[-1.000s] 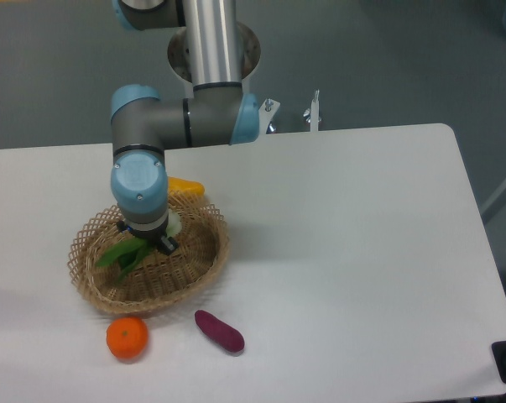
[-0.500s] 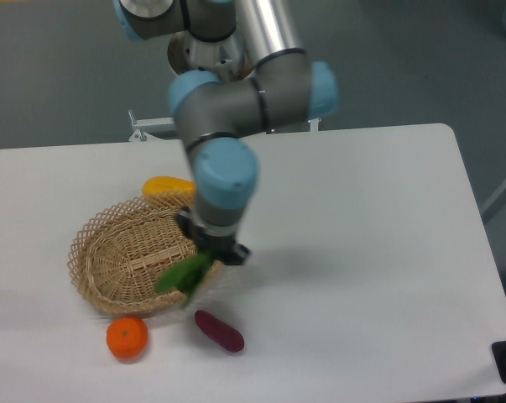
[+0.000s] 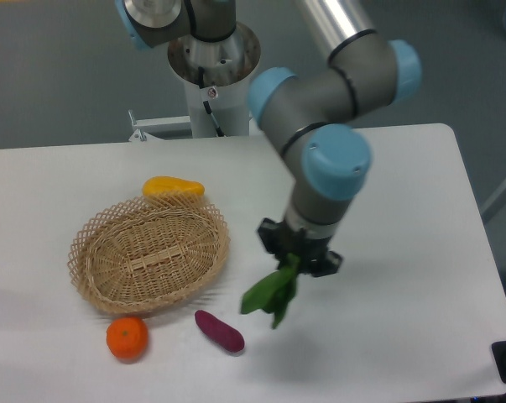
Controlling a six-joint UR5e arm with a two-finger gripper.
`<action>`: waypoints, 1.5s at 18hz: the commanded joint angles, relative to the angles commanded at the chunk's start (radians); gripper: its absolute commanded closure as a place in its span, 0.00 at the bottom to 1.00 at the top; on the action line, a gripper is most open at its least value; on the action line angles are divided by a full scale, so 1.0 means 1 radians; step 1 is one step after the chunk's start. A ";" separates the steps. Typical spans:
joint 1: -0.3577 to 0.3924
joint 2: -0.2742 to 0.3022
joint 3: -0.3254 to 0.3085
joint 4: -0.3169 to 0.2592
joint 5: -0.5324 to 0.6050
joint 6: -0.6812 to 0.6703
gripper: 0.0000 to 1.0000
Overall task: Pick up the green vegetable from the basket
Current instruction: 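Lift the bok choy out of the basket and carry it away, then hold the bok choy raised above the table beside the basket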
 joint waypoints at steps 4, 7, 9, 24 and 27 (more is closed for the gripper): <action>0.046 -0.008 0.005 0.002 0.031 0.129 0.98; 0.074 -0.038 0.026 0.002 0.069 0.192 0.98; 0.086 -0.052 0.031 0.000 0.095 0.224 0.98; 0.109 -0.060 0.035 -0.005 0.104 0.353 0.96; 0.109 -0.060 0.034 -0.005 0.109 0.353 0.96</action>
